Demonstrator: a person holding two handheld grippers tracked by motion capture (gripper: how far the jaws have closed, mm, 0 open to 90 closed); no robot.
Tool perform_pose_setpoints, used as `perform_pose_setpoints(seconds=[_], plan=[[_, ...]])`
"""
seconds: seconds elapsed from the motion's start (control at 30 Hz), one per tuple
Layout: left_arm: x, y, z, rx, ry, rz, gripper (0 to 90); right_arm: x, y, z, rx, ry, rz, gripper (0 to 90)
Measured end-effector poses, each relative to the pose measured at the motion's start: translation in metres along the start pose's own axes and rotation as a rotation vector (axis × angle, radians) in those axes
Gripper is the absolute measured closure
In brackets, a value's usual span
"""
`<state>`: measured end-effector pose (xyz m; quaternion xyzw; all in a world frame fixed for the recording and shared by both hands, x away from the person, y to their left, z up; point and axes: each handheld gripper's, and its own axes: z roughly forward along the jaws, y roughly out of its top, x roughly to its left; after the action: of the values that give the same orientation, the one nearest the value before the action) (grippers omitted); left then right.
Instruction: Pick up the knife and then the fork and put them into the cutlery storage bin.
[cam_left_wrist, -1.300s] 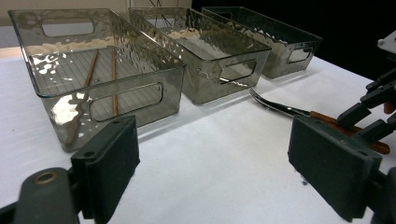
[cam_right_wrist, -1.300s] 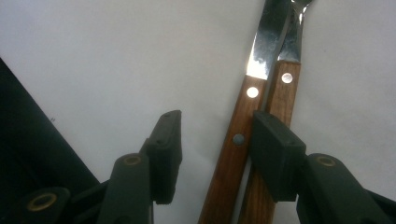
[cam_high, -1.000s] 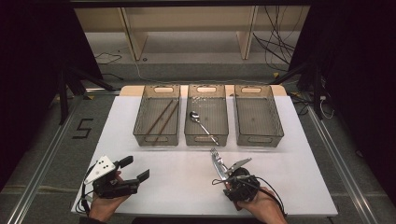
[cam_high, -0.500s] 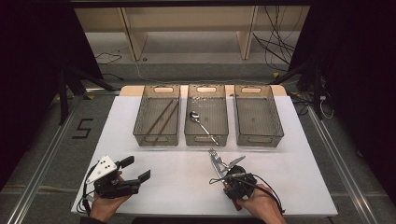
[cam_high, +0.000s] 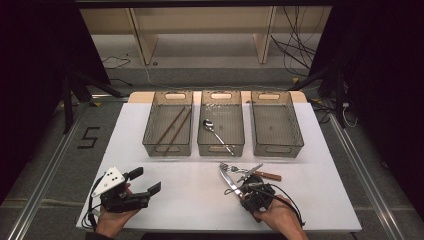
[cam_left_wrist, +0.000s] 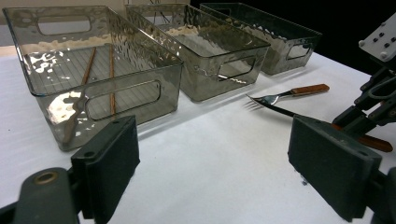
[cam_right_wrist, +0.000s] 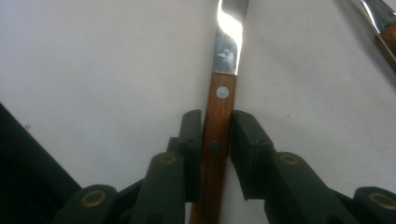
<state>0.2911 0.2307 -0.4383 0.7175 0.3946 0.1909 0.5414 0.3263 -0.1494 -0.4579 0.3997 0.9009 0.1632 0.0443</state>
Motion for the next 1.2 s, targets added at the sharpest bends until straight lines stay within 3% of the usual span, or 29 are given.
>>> perform_pose_setpoints(seconds=[0.07,0.2,0.57,1.0,1.2], plan=[[0.000,0.000,0.000,0.001,-0.001,-0.001,16.0,0.002,-0.001,0.001,0.014,0.015,-0.016,76.4],[0.000,0.000,0.000,0.004,-0.001,0.002,16.0,0.004,0.000,0.001,0.032,-0.004,-0.047,76.4],[-0.001,0.000,0.002,0.008,-0.002,0.005,16.0,0.004,0.007,0.003,0.087,0.001,-0.065,76.6],[0.000,0.000,0.000,0.007,-0.003,0.004,16.0,-0.003,0.006,-0.002,0.078,0.043,-0.066,77.3],[0.000,0.000,0.001,0.006,-0.002,0.002,16.0,-0.009,0.006,-0.013,0.025,0.067,-0.064,77.2]])
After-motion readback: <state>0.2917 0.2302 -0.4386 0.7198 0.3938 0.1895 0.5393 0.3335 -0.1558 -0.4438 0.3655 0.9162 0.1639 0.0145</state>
